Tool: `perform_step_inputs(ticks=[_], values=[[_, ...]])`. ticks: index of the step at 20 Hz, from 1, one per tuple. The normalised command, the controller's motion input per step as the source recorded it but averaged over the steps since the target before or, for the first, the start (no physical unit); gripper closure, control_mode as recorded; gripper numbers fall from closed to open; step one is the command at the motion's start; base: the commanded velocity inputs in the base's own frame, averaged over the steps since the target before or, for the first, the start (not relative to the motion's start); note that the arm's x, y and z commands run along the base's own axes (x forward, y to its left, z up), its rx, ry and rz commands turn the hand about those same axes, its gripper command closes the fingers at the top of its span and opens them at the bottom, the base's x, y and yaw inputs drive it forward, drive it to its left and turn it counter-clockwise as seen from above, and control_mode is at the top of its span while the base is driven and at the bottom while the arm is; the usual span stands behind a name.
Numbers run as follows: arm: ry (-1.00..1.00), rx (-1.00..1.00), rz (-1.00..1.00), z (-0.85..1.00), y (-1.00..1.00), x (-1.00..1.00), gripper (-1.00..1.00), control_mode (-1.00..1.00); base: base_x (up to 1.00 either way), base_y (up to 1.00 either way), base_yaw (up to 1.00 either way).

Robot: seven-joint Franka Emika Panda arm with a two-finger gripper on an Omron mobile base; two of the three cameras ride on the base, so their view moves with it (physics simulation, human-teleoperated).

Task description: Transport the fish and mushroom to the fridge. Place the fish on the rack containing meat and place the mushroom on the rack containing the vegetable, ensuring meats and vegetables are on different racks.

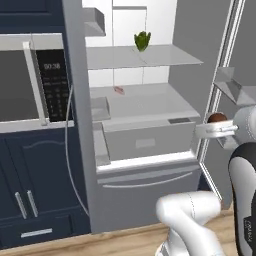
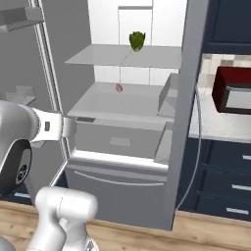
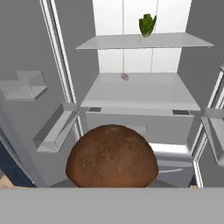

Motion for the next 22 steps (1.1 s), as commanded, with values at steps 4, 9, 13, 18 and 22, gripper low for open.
perform_step_inputs(ticks=[4,9,13,18,22], values=[[0.00,0.00,0.00,0.00,0.00,0.00,1.00,1.00,1.00,0.00,0.00],[0.00,0.00,0.00,0.00,0.00,0.00,1.00,1.00,1.00,-0.02,0.00],[0.00,0.00,0.00,0.00,0.00,0.00,1.00,1.00,0.97,0.00,0.00],[0.00,0.00,0.00,0.00,0.00,0.00,1.00,1.00,0.91,0.00,0.00],[0.00,0.00,0.00,0.00,0.00,0.00,1.00,1.00,0.69,0.00,0.00]])
